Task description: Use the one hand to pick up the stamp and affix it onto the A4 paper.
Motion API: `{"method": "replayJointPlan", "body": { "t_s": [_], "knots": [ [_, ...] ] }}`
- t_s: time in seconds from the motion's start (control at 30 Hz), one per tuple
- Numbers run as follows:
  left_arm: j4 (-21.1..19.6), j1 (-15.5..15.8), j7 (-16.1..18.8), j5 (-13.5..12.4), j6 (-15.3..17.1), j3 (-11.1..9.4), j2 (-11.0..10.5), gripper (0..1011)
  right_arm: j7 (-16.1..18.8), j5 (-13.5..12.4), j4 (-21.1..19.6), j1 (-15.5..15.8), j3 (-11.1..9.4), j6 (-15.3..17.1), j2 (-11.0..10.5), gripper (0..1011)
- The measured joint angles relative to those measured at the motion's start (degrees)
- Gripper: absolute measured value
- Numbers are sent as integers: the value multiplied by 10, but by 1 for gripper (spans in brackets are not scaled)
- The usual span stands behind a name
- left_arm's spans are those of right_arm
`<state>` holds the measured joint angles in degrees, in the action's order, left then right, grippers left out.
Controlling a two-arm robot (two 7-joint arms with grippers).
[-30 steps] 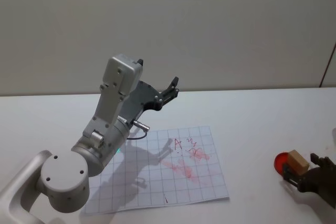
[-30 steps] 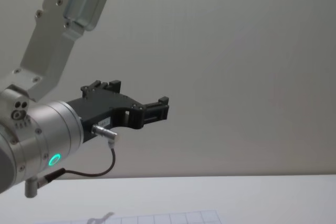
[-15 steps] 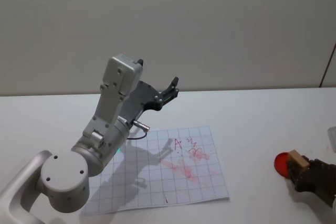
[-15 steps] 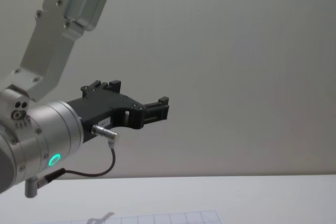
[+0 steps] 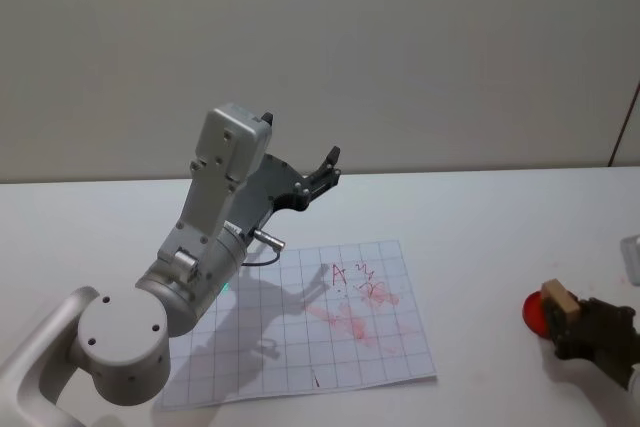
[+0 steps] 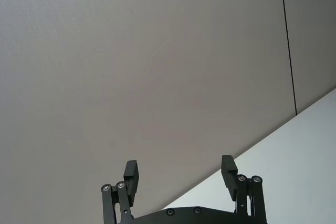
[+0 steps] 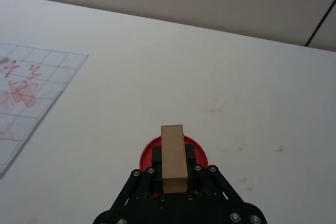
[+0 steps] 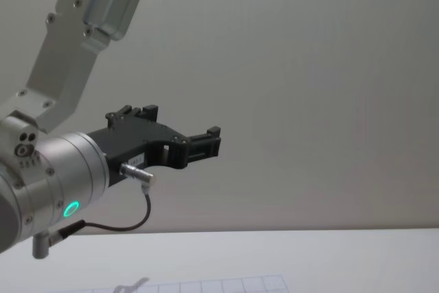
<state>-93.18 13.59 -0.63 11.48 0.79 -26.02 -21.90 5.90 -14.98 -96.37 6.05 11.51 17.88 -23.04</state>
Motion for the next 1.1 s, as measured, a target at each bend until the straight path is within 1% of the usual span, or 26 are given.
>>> {"method": "replayJointPlan", "body": {
  "t_s": [0.07,0.17,0.2,0.37,0.4,0.43,0.53,0.6,0.63,0.87,0.97,1.0,1.03,1.1],
  "knots": [
    [0,0,0,0,0,0,0,1001,5,0,-1,-2,1,-4,1,220],
    [0,0,0,0,0,0,0,1001,21,-2,-3,-9,3,-14,6,220],
    [0,0,0,0,0,0,0,1001,21,-2,-3,-9,3,-14,6,220],
    [0,0,0,0,0,0,0,1001,50,-3,-6,-21,8,-27,14,220],
    [0,0,0,0,0,0,0,1001,61,-4,-6,-25,9,-31,16,220],
    [0,0,0,0,0,0,0,1001,61,-4,-6,-25,9,-31,16,220],
    [0,0,0,0,0,0,0,1001,86,-5,-6,-36,15,-37,24,220],
    [0,0,0,0,0,0,0,1001,96,-5,-5,-41,17,-39,27,220],
    [0,0,0,0,0,0,0,1001,108,-5,-3,-45,20,-41,31,220],
    [0,0,0,0,0,0,0,1001,152,-3,11,-67,32,-44,47,220],
    [0,0,0,0,0,0,0,1001,182,2,24,-81,41,-44,58,221],
    [0,0,0,0,0,0,0,1001,185,3,27,-84,42,-44,60,220],
    [0,0,0,0,0,0,0,1001,199,7,34,-91,46,-42,65,220],
    [0,0,0,0,0,0,0,1001,209,10,42,-97,50,-40,70,220]
  ]
}}
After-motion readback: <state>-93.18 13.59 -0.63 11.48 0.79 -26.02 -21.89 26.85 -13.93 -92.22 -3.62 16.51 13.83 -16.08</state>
